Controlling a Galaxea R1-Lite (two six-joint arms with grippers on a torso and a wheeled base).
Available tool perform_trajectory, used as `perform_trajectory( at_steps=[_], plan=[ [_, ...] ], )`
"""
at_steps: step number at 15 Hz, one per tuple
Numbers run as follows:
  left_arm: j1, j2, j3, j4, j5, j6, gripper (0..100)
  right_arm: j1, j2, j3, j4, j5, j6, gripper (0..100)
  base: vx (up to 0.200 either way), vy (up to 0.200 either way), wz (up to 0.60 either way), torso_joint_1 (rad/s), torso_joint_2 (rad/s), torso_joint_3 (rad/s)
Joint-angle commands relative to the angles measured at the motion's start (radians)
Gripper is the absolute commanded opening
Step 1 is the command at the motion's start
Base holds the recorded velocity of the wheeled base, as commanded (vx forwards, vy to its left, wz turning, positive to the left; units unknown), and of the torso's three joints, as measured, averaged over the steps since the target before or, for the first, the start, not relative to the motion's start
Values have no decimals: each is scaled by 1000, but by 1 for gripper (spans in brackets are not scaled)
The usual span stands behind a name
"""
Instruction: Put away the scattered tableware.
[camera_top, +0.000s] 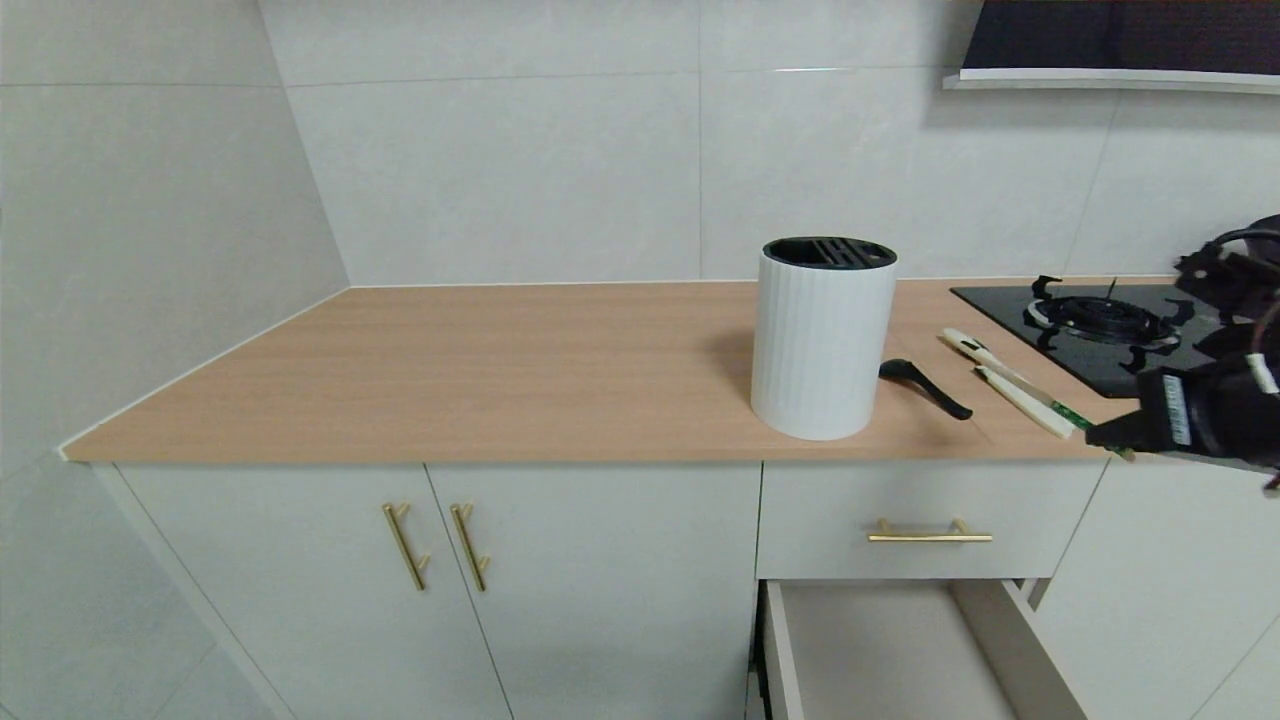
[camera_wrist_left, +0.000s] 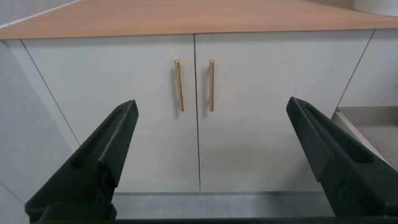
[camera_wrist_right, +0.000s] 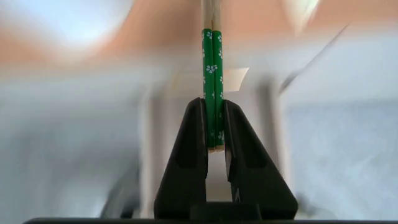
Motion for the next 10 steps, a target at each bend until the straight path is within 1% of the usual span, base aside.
perform_trajectory(
  at_steps=[1, 3, 9, 10],
  plan=[
    [0, 0, 0, 0, 0, 0, 100, -1, -204, 19, 92, 81, -35, 0, 0, 0, 0, 0, 0, 0],
    [0, 0, 0, 0, 0, 0, 100, -1, -233, 45, 133, 83, -111, 0, 0, 0, 0, 0, 0, 0],
    [0, 0, 0, 0, 0, 0, 100, 5, -205, 95, 133, 101, -158, 0, 0, 0, 0, 0, 0, 0],
    [0, 0, 0, 0, 0, 0, 100, 5, -204, 115, 136, 119, -192, 0, 0, 0, 0, 0, 0, 0]
  ],
)
